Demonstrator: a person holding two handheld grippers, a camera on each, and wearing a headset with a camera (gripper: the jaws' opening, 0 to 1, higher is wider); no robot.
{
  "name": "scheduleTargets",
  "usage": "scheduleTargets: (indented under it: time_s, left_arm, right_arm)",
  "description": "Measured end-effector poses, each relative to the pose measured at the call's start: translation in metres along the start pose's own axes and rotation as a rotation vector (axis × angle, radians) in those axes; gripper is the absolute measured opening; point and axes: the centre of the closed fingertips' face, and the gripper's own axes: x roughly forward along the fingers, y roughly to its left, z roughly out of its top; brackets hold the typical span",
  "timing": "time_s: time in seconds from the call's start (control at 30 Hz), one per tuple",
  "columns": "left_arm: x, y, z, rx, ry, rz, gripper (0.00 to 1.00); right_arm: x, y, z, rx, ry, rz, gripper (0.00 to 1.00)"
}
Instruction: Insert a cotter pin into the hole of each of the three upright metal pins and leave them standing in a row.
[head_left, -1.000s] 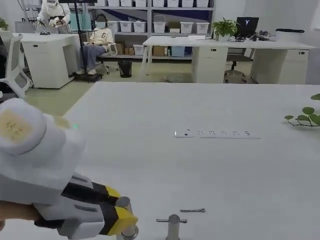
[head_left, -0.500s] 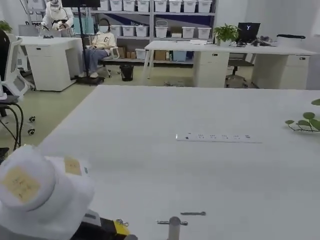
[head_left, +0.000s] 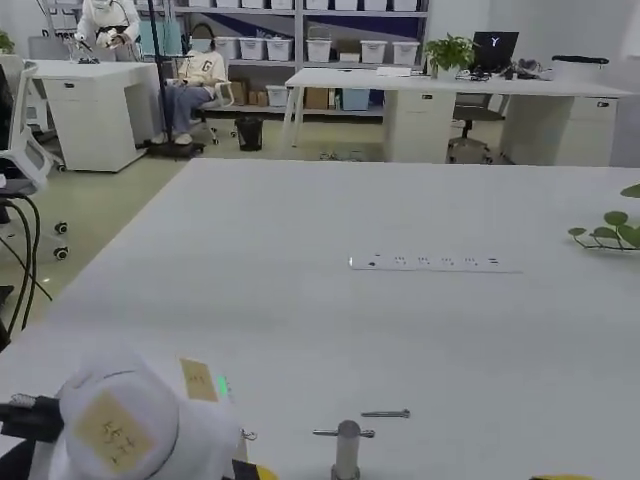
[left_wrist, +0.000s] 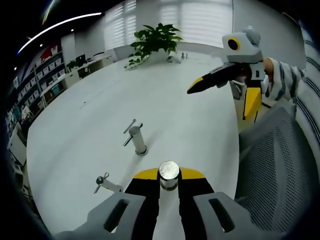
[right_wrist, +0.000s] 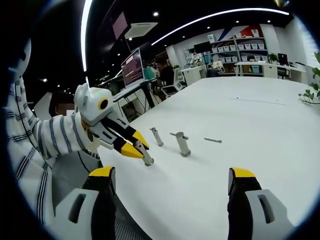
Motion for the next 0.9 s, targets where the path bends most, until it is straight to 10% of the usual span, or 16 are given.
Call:
scheduleTargets:
  time_s: [0.9]
  left_arm:
    - [0.015,0.006,-0.009,0.008,0.005,-0.004,0.09]
  right_arm:
    - [0.001,0.002,0.005,0.003,-0.013,0.005,0.94]
